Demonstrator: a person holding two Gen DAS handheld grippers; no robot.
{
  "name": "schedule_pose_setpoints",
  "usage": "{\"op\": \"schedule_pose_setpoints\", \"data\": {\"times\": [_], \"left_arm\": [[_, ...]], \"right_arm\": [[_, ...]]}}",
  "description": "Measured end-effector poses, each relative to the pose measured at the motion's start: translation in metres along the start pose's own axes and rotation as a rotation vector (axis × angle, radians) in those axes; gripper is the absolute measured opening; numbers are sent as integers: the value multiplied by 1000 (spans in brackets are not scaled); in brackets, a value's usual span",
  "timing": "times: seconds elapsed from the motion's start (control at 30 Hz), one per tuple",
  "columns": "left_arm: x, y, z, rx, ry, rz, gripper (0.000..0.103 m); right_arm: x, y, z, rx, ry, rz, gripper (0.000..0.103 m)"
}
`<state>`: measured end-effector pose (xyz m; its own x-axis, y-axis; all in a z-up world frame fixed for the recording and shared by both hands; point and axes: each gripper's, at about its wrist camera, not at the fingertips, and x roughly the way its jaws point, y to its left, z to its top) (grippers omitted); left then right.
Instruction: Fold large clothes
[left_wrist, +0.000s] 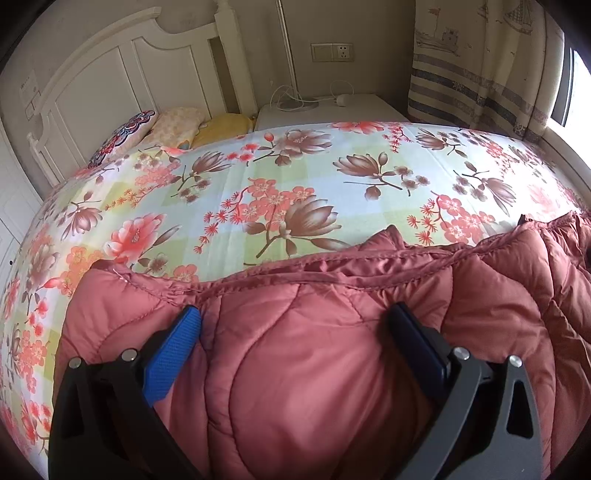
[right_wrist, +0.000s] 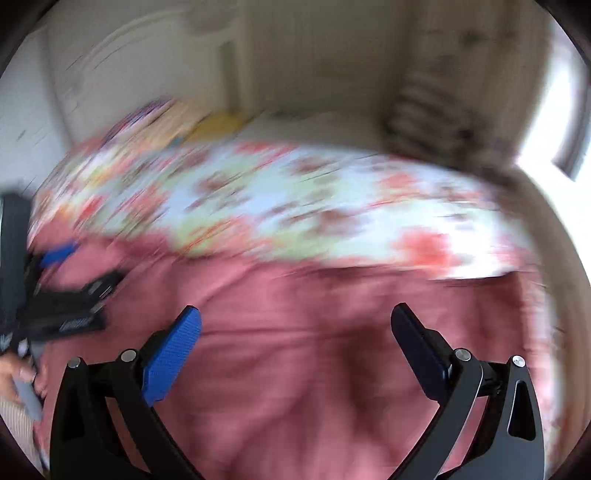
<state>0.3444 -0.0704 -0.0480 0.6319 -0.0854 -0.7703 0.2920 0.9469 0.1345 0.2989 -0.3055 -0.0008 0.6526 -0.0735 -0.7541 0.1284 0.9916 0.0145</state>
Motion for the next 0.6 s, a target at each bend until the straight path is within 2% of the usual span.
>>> {"op": "schedule_pose_setpoints", "data": {"times": [0.07,0.1,0.13,0.17,0.27,0.47,0.53,0.57,0.6], "left_arm": [[0,1,0,-6,-3,-21,101],[0,1,1,-11,-4,-37,101],[1,1,2,-16,-2,-45,101],[2,1,3,-16,2,-45,101],[2,1,3,-21,3,-44,101],[1,2,3,-29,5,-56,101],[-6,3,8,-71,34,2,98],[-22,-2,13,-90,19,-1,96],[-42,-11,16,-72,-38,-73,98]], "right_arm": [[3,-39,-5,96,-2,-86,98],[14,-54,-11,127,31,-99,99],[30,-66,-17,167,80,-65,99],[38,-76,-21,220,93,-7,99],[38,-72,-16,189,97,-30,99],[27,-91,-25,280,52,20,98],[29,-87,-24,257,66,-6,99],[30,-84,-24,242,71,-21,99],[35,-79,-21,234,74,-29,99]]}}
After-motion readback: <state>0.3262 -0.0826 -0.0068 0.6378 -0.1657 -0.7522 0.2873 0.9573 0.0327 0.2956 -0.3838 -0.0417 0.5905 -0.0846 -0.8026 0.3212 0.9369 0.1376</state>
